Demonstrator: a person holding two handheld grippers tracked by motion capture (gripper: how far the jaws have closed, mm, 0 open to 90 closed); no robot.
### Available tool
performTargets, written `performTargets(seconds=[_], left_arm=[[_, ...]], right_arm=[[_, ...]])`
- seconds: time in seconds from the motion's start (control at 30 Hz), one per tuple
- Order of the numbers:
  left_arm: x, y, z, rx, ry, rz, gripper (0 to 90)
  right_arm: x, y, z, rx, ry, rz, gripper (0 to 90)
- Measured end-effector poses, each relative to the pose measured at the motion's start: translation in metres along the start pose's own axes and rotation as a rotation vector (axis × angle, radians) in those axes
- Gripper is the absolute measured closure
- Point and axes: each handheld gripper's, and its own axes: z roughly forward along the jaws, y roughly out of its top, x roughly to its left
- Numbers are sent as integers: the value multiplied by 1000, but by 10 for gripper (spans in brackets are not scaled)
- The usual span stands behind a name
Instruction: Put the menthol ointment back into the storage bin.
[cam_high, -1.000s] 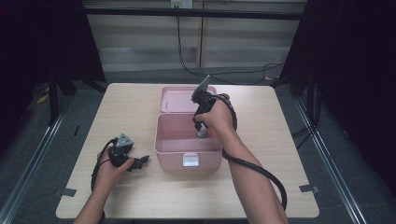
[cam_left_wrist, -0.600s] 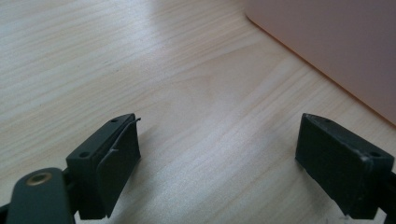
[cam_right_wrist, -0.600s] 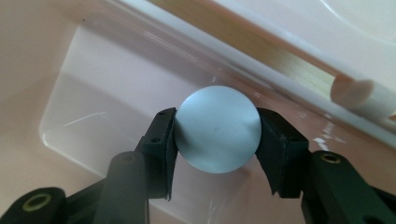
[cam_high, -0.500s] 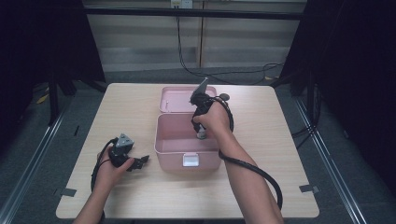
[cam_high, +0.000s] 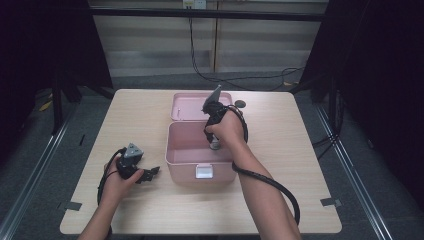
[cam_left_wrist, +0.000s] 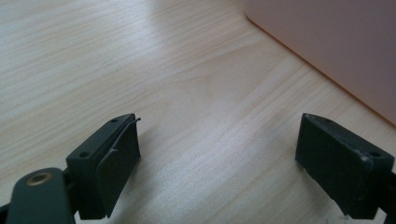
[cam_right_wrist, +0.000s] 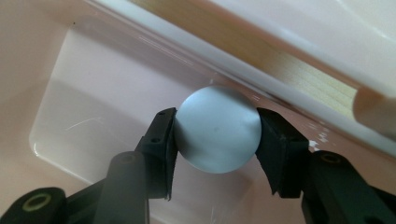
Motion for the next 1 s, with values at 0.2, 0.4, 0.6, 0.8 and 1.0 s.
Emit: performTargets(seconds=[0.2,0.4,0.6,0.8,1.0], left_arm=[[0,0,0,0,-2,2,130],[0,0,0,-1,-2,2,130],[0,0,0,-1,-2,3,130],[0,0,0,0,-2,3,130],[0,0,0,-1,-2,2,130]], right_arm=[[0,-1,1,4,-1,-1,506],[-2,-1,2,2,-1,2,506],[-1,-2,6,6,1,-1,506],[1,-2,10,6,2,-3,505],[0,-4,12,2,0,-3,505]])
